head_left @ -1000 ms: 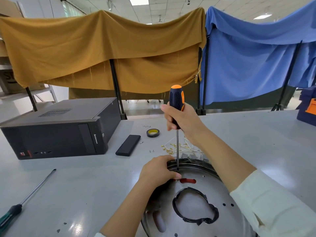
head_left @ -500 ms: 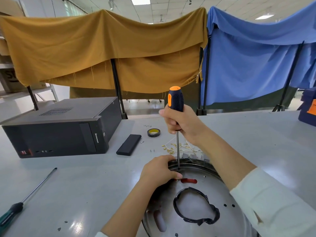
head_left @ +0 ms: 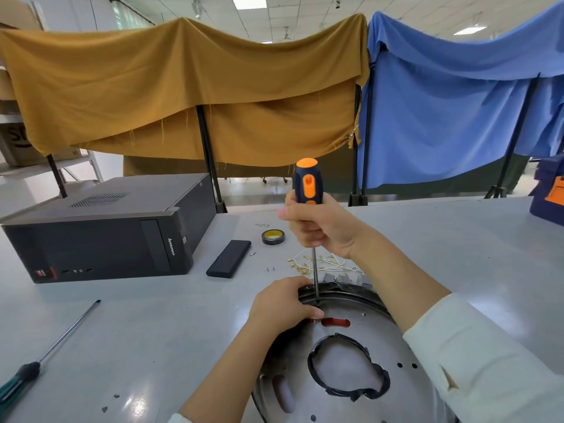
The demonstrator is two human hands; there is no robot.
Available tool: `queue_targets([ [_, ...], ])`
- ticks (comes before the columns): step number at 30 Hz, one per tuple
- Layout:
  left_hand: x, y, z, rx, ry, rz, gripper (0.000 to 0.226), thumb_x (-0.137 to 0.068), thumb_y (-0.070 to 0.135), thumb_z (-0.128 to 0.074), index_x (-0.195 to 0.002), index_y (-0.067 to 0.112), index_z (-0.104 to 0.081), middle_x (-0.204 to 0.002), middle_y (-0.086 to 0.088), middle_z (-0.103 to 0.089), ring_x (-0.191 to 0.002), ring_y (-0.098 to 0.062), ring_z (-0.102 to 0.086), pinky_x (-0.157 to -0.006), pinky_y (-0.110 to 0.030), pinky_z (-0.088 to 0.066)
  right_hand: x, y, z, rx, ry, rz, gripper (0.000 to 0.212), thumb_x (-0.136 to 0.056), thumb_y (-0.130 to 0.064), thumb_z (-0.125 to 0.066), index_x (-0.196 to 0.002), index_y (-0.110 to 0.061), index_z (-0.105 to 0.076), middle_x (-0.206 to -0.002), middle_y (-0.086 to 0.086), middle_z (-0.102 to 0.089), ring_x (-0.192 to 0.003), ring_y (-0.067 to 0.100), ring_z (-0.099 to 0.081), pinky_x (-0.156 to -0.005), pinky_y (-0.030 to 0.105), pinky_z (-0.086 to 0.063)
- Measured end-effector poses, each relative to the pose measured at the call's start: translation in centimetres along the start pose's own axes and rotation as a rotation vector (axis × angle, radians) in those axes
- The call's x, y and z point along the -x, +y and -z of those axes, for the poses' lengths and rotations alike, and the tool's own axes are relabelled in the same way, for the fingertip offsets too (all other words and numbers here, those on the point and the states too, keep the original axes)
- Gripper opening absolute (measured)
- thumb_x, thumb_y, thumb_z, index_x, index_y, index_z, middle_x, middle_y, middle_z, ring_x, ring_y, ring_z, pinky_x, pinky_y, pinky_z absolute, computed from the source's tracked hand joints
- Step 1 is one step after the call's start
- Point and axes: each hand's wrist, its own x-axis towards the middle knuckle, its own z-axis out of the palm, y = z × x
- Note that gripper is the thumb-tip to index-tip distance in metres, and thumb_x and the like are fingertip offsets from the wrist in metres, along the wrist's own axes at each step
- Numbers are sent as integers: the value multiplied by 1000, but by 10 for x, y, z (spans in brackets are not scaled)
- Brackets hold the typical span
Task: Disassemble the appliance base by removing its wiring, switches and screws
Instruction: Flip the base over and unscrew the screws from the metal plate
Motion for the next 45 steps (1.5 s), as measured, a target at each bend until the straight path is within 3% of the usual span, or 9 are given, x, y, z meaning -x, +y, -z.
queue_targets([
  [7,0,0,0,31,-14,-3,49,-66,47,-72,-112,42,-57,-102,19,-63,-96,-8,-58,-71,-23,-38,1,15,-30,418,787,263,19,-87,-27,-65,-80,-28,-47,-67,-3,-52,-61,17,-53,-60,35,-53],
  [10,1,0,0,18,-21,-7,47,-67,48,-73,-111,42,-57,-102,18,-64,-94,-9,-58,-70,-24,-39,0,10,-28,205,676,209,25,-87,-22,-65,-69,-22,-48,-55,-4,-47,-49,13,-44,-45,27,-42],
  [15,1,1,1,3,-3,-12,46,-66,49,-73,-109,41,-58,-101,17,-63,-92,-9,-57,-68,-24,-37,4,-1,0,-45,58,31,38,-86,-14,-62,-56,-22,-39,-48,-4,-29,-41,12,-20,-39,19,-17],
  [24,1,0,1,13,-16,-4,49,-67,49,-73,-113,39,-57,-106,16,-64,-99,-10,-58,-77,-26,-42,2,20,-23,343,834,329,24,-86,-28,-67,-75,-28,-45,-62,-7,-47,-54,18,-52,-52,31,-49],
  [31,2,2,1,4,-2,-11,48,-66,48,-73,-112,40,-58,-103,17,-64,-97,-10,-58,-72,-24,-38,2,2,0,-64,16,25,28,-84,-7,-58,-68,-17,-37,-49,-4,-26,-41,11,-20,-40,21,-19],
  [37,1,1,1,7,-14,-5,49,-67,49,-72,-113,39,-57,-105,17,-64,-98,-10,-58,-75,-25,-41,2,16,-16,243,738,228,17,-86,-20,-65,-82,-15,-50,-64,4,-49,-49,15,-48,-47,23,-45],
  [40,1,0,0,2,-15,-8,51,-66,49,-72,-114,39,-57,-106,16,-64,-98,-10,-58,-77,-25,-42,5,19,-22,279,881,311,20,-86,-28,-66,-78,-20,-49,-66,9,-49,-54,21,-48,-49,30,-45],
  [42,1,0,0,-1,-16,-10,48,-66,49,-72,-111,40,-58,-104,17,-64,-96,-9,-58,-75,-24,-41,5,14,-20,137,781,263,25,-86,-20,-64,-71,-16,-44,-57,6,-42,-49,20,-39,-44,29,-36],
  [45,0,1,0,-4,-11,-20,44,-66,49,-73,-107,40,-58,-102,18,-64,-94,-9,-58,-71,-24,-40,6,3,-7,-56,265,113,29,-85,-9,-60,-64,-16,-40,-48,-2,-32,-40,12,-24,-38,19,-23],
])
